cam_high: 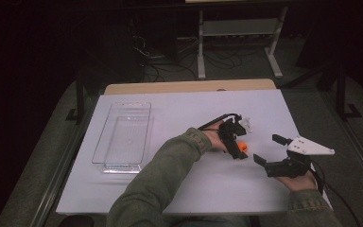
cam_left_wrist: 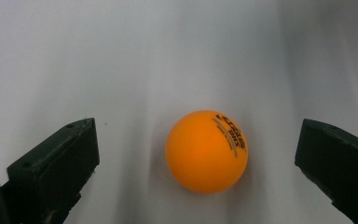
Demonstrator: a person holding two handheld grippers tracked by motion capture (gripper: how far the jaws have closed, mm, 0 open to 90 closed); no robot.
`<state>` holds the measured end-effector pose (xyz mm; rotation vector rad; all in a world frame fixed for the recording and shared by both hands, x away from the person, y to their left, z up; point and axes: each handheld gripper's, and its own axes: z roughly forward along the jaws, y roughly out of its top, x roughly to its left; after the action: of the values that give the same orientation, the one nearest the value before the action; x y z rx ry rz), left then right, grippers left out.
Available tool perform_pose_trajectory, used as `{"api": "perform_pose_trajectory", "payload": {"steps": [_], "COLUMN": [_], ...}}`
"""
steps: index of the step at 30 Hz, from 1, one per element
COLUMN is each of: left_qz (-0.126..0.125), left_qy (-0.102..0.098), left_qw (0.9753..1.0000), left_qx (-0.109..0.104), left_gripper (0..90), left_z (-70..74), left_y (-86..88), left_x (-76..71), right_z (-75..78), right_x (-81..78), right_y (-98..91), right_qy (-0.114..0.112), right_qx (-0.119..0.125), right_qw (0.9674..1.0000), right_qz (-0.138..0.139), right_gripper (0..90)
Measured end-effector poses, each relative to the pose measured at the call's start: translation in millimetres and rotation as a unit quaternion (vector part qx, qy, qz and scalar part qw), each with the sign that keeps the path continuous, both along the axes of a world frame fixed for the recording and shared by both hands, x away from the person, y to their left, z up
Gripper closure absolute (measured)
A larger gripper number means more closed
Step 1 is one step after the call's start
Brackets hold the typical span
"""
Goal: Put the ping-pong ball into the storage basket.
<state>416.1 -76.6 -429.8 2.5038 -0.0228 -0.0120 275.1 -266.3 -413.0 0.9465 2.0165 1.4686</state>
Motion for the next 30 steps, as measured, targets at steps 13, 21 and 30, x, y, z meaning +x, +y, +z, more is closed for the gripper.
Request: {"api": "perform_pose_trajectory", "payload": {"steps": [13,21,30], "left_qz": [0.004,0.003,-0.003], "left_qy": [0.018,0.009,0.002], "left_qw": [0.9998,0.9999,0.9998], "left_qx": [0.004,0.010,0.021], "left_gripper": [15.4,30.2,50.3], "left_z": [1.5,2.2,3.9], "left_y": [-0.3,-1.0,-1.6], "left_x": [-0.5,-3.0,-6.4], "right_z": [-0.3,-0.1,-0.4], "right_x": [0.2,1.3,1.2], "right_y": [0.5,1.2,1.6], "right_qy": [0.001,0.000,0.001], "right_qx": [0.000,0.000,0.000], "right_qw": [1.0000,1.0000,1.0000], "right_qz": [0.002,0.005,0.006], "right_gripper": [0.0,0.0,0.0]}}
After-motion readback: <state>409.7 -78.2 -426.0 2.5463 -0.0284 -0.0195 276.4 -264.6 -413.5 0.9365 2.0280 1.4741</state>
